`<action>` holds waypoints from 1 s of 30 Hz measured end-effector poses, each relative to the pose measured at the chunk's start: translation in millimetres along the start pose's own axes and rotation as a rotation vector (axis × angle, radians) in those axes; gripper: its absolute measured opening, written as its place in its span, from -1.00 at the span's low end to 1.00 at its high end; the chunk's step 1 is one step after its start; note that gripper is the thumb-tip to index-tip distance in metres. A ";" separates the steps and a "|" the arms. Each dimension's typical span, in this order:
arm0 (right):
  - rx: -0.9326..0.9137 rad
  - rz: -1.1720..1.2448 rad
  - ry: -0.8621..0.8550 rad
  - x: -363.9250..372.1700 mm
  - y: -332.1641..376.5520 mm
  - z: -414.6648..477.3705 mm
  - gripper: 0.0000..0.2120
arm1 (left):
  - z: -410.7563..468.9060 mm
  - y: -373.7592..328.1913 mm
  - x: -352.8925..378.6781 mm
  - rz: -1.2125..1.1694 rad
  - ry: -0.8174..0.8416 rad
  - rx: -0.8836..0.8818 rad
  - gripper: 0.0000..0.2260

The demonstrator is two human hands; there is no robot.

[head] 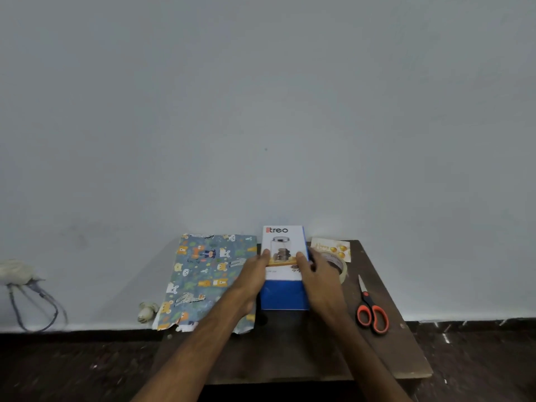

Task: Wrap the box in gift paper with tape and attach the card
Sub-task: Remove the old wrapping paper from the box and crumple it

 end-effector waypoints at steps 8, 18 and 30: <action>-0.905 -0.543 -0.298 16.7 46.7 -18.6 -0.67 | 19.4 -12.9 -98.7 0.387 -0.425 0.392 -0.55; -0.726 -0.906 -0.027 61.3 30.8 6.6 -0.46 | 48.3 74.9 -204.2 0.231 -0.502 -0.030 -0.70; -0.034 0.302 0.373 101.5 108.9 -70.2 -0.33 | -56.9 -28.5 -152.6 0.208 -0.302 0.545 -0.59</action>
Point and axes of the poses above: each hand's wrist, its own z-axis towards the middle knuckle, its own x-axis out of the palm, y = z × x, the point moved 4 cm from there along z, towards the middle knuckle, and after that the axes turned 8 degrees about -y, right-handed, at the moved point
